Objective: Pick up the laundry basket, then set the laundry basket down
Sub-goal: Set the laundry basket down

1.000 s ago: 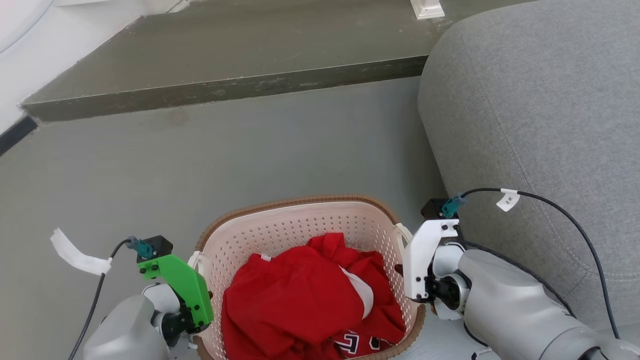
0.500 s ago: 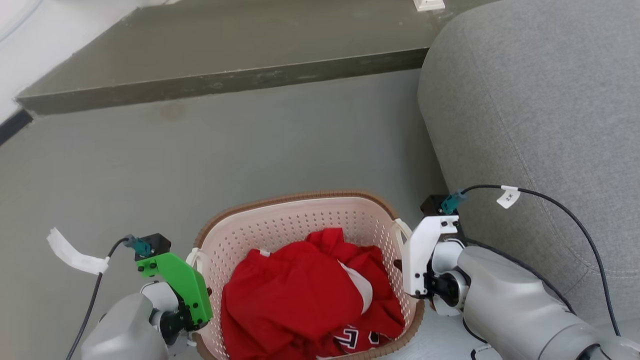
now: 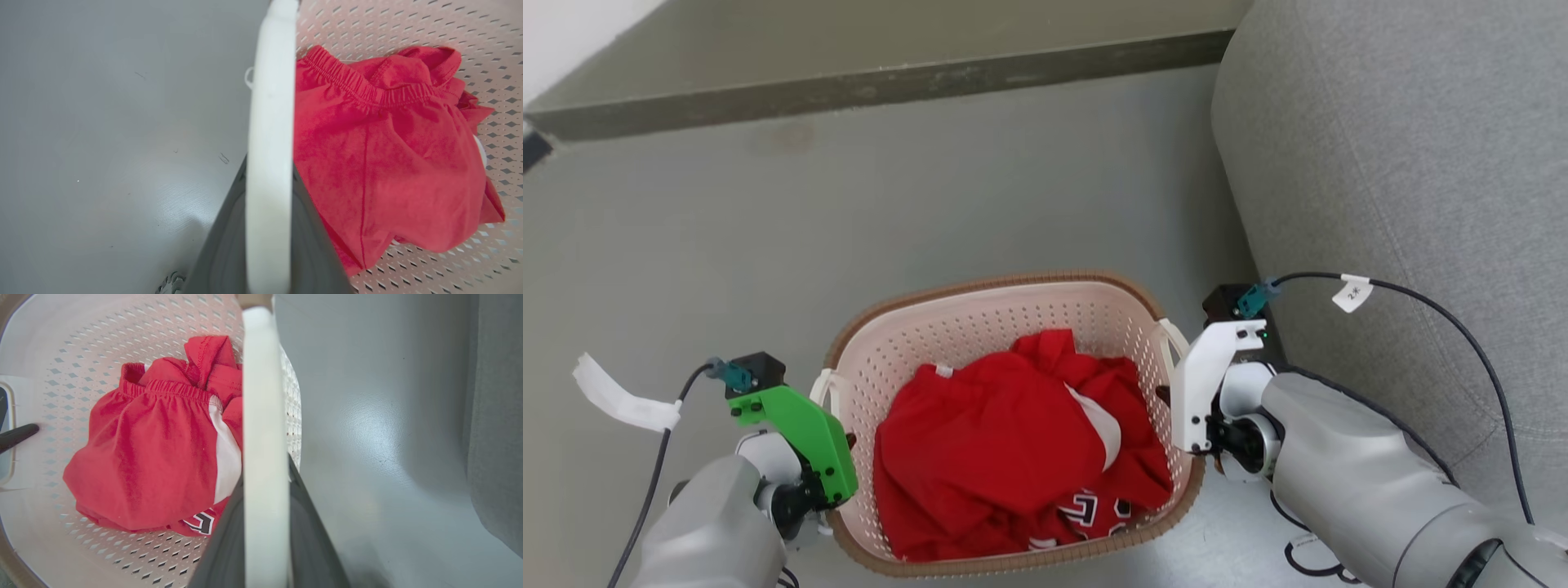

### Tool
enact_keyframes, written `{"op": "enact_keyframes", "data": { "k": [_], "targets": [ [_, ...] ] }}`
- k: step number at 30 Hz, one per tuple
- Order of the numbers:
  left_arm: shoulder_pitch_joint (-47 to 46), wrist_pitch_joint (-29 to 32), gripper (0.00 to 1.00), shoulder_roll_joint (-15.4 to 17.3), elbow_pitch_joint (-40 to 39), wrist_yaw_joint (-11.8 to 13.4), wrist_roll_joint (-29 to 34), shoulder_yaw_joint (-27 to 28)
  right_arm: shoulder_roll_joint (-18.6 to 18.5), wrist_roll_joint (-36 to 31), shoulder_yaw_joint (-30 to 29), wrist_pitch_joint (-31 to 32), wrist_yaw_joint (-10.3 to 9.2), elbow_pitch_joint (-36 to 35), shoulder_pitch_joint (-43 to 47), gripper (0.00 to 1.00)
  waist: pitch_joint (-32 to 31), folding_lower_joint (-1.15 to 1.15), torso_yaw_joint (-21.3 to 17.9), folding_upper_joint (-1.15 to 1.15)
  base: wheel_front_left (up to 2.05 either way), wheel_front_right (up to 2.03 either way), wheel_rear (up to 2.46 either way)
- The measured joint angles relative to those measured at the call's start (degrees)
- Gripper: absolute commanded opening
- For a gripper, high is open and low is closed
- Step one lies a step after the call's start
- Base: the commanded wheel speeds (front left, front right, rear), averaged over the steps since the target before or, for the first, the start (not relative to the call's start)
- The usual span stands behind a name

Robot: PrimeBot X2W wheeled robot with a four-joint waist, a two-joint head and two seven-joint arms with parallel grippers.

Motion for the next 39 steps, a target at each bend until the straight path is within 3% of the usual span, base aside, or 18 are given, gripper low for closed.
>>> {"op": "enact_keyframes", "data": {
  "k": [21, 39],
  "targets": [
    [-6.8, -6.2, 0.0, 1.7, -1.6, 0.0, 0.8, 0.4, -0.2, -1.4, 0.6, -6.7, -0.89, -1.6, -7.6, 0.0, 10.4, 0.0, 0.6, 0.0, 0.0, 0.0, 0.0],
    [-14.4, -11.9, 0.0, 2.6, -2.4, 0.0, 3.1, 0.9, -0.4, -2.2, 0.2, -13.6, -1.47, -1.8, -15.1, 0.0, 23.5, 0.01, 2.1, 0.0, 0.0, 0.0, 0.0]
  ]
}}
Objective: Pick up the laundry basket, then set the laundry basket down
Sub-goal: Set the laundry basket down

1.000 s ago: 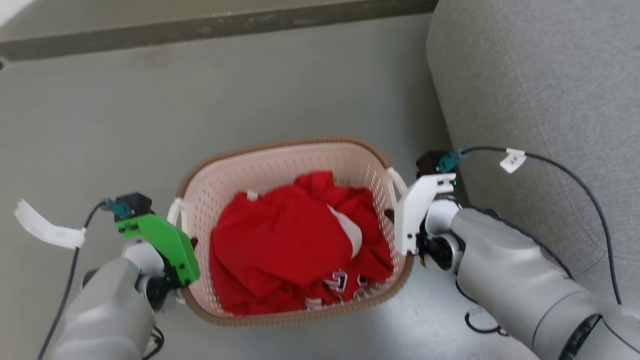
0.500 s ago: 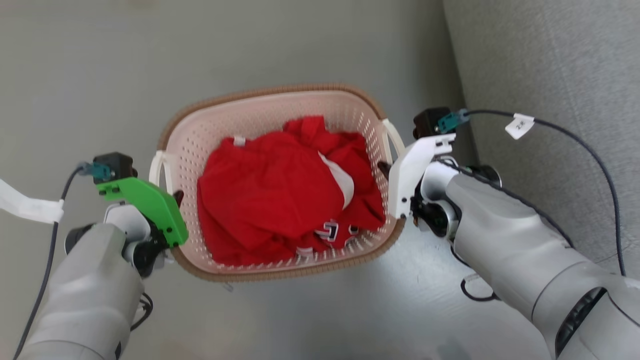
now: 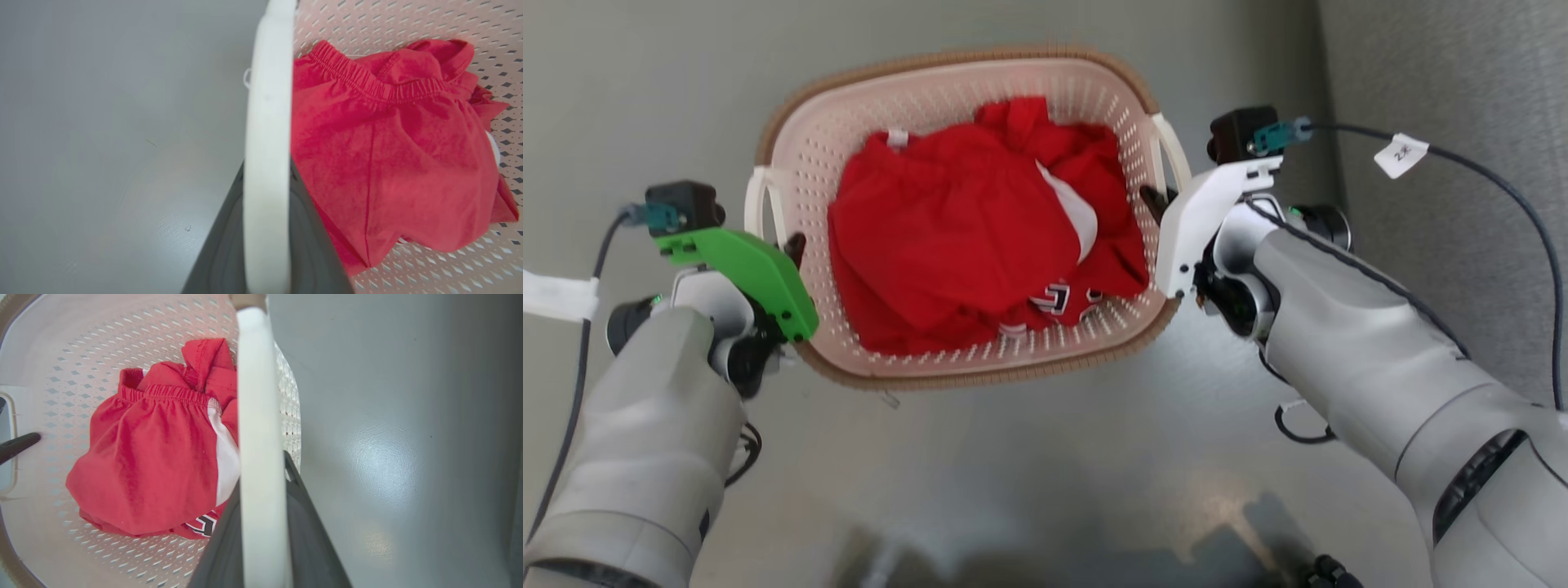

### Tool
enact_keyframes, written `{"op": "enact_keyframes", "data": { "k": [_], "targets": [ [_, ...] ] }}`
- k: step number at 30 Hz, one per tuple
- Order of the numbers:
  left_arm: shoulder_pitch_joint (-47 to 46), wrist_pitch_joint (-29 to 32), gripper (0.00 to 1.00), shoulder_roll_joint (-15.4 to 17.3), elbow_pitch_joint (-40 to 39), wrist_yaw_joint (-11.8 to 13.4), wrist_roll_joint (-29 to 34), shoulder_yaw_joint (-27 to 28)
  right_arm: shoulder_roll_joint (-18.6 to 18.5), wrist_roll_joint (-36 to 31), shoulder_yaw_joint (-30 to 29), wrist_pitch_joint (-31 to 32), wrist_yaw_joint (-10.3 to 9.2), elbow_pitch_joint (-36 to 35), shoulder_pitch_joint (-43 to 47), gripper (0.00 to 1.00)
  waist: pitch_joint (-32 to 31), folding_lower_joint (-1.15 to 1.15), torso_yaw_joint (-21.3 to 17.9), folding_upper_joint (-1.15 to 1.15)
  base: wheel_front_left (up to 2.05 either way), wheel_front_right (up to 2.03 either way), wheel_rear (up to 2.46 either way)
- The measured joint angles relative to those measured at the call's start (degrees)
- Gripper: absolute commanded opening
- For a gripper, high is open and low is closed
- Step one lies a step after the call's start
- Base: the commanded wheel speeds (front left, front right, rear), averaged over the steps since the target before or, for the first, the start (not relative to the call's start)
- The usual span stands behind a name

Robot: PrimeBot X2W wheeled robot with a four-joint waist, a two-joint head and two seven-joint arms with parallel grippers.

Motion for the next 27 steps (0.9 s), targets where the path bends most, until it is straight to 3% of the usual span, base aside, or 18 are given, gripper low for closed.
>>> {"op": "enact_keyframes", "data": {
  "k": [27],
  "targets": [
    [-8.3, -4.0, 0.0, -1.0, 1.1, 0.0, 1.0, 0.0, 0.0, -0.6, -0.3, -4.2, -0.41, 3.2, -7.9, 0.0, 13.9, 0.0, 3.3, 0.0, 0.0, 0.0, 0.0]
  ]
}}
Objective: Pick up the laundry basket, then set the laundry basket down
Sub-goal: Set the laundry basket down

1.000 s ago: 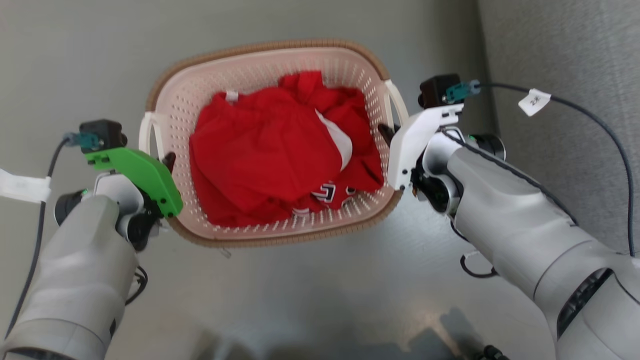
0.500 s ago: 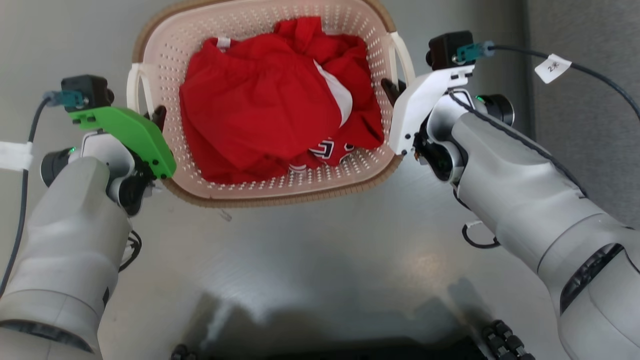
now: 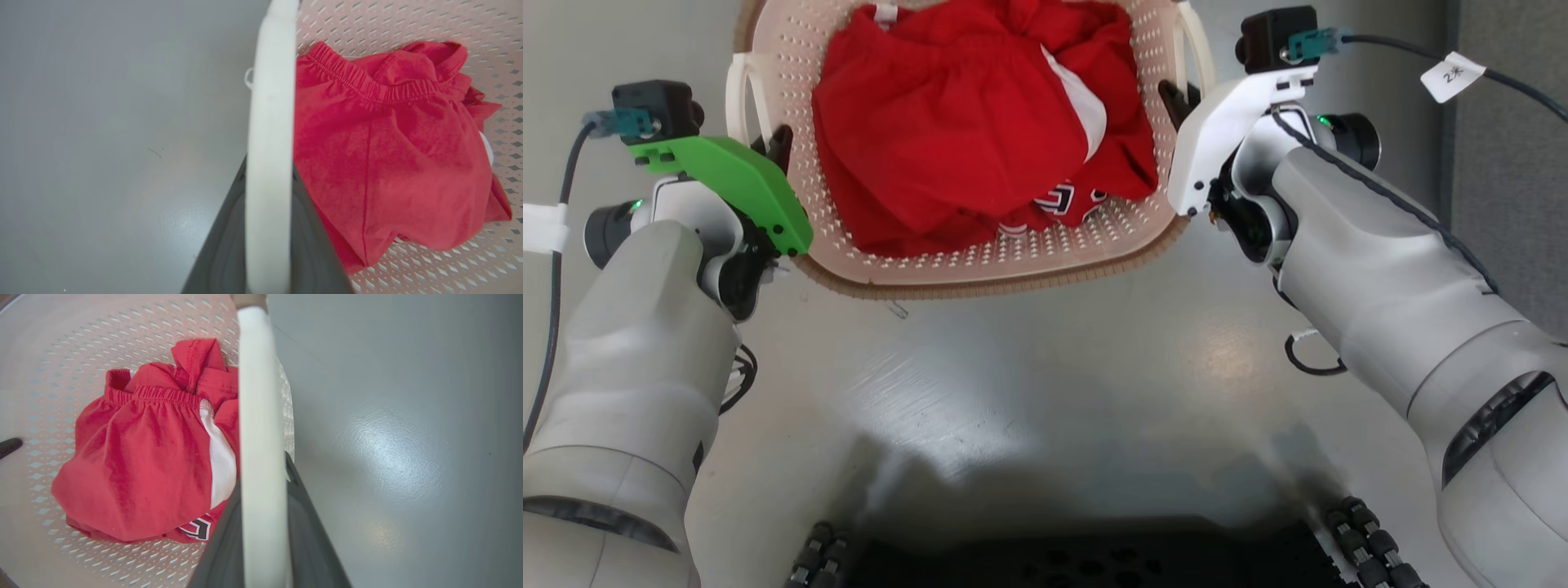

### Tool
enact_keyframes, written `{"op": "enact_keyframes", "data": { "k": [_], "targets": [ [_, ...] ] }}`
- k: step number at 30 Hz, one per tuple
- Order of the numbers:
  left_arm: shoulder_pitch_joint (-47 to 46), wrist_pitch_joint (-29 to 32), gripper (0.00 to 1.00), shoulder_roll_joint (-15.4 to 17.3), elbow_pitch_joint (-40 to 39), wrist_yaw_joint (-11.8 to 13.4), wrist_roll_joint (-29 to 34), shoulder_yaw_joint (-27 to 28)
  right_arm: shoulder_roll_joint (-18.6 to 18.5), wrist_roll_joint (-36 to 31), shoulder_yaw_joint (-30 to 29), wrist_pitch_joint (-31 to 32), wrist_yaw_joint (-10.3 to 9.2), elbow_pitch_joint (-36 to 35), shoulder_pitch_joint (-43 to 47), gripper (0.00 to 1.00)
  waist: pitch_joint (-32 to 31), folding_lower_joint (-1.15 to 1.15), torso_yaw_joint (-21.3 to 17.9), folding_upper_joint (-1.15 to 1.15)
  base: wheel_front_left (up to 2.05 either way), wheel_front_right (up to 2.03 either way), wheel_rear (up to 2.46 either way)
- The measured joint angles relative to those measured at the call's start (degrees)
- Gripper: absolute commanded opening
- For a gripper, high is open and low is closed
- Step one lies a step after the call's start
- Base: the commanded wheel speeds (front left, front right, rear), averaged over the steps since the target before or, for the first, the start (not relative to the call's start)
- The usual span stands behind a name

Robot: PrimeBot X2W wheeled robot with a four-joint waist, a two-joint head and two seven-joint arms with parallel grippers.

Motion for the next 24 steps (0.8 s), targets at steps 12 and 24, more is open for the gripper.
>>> {"op": "enact_keyframes", "data": {
  "k": [12, 24],
  "targets": [
    [-1.1, -2.0, 0.0, -0.2, 0.4, 0.0, 0.5, -0.9, 0.0, 0.0, 0.4, -1.9, -0.1, 0.6, -1.4, 0.0, 2.8, 0.0, 0.4, 0.0, 0.0, 0.0, 0.0],
    [-1.2, -2.5, 0.0, -0.5, 0.3, 0.0, 0.5, -2.3, 0.0, 0.0, 0.7, -3.0, -0.6, 1.4, -1.4, 0.0, 3.6, 0.0, 0.3, 0.0, 0.0, 0.0, 0.0]
  ]
}}
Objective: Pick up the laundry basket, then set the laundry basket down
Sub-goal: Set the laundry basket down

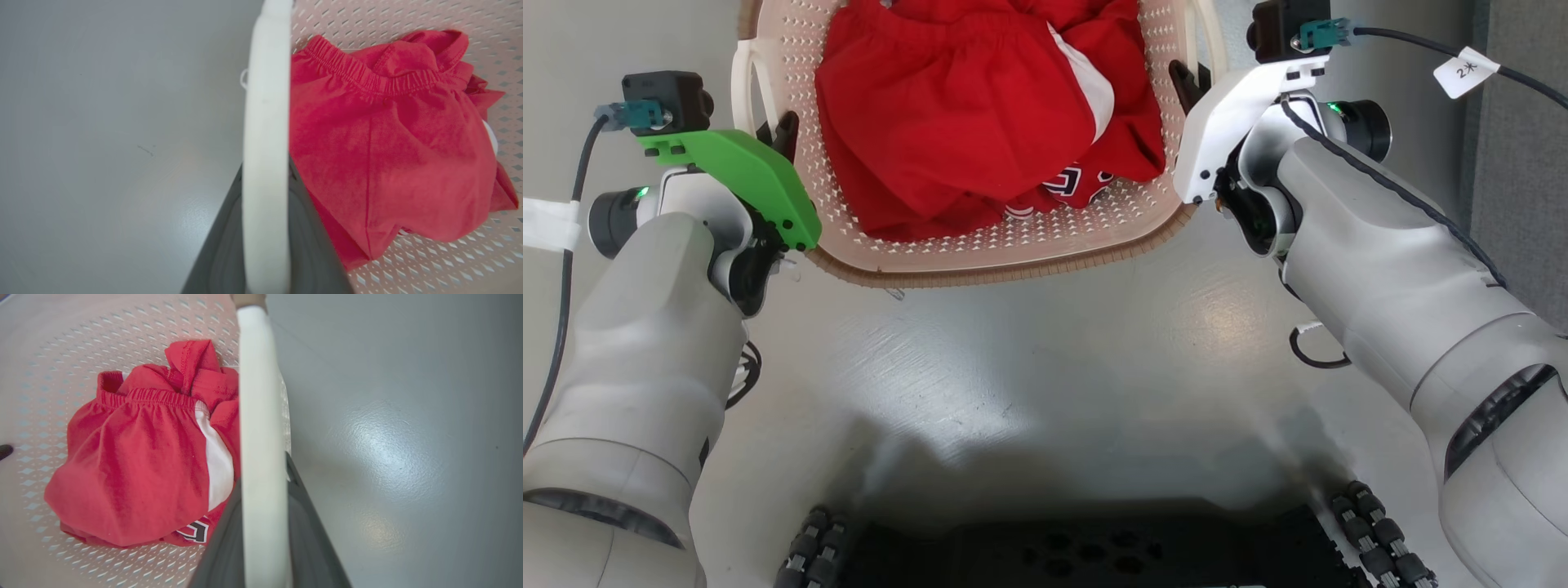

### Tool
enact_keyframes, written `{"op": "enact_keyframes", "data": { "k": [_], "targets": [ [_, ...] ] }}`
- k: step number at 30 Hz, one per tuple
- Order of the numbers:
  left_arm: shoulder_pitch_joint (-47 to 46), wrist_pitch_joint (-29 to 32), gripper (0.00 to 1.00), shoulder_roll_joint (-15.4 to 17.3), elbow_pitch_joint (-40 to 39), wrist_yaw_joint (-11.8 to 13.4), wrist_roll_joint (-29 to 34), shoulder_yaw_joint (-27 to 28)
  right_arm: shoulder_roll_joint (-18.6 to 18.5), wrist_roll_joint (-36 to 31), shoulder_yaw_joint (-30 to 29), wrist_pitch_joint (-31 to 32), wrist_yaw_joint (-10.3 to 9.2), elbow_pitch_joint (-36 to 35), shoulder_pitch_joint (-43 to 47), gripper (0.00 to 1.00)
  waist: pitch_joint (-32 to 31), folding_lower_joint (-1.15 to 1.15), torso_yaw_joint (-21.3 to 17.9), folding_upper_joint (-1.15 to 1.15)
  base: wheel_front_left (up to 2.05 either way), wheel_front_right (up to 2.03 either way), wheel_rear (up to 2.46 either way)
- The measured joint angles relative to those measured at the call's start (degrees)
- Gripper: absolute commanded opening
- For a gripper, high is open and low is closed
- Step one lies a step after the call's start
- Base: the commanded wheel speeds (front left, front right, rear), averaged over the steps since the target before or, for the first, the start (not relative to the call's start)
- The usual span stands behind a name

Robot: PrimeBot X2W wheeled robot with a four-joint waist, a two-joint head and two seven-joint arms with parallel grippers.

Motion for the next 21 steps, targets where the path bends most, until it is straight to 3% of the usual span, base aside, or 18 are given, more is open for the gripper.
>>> {"op": "enact_keyframes", "data": {
  "k": [21],
  "targets": [
    [-0.8, -1.1, 0.0, 0.0, 0.0, 0.0, 0.0, -1.3, 0.0, 1.1, 0.3, -1.7, -0.86, 0.1, -0.1, 0.02, 0.9, 0.0, 0.0, 0.0, 0.0, 0.0, 0.0]
  ]
}}
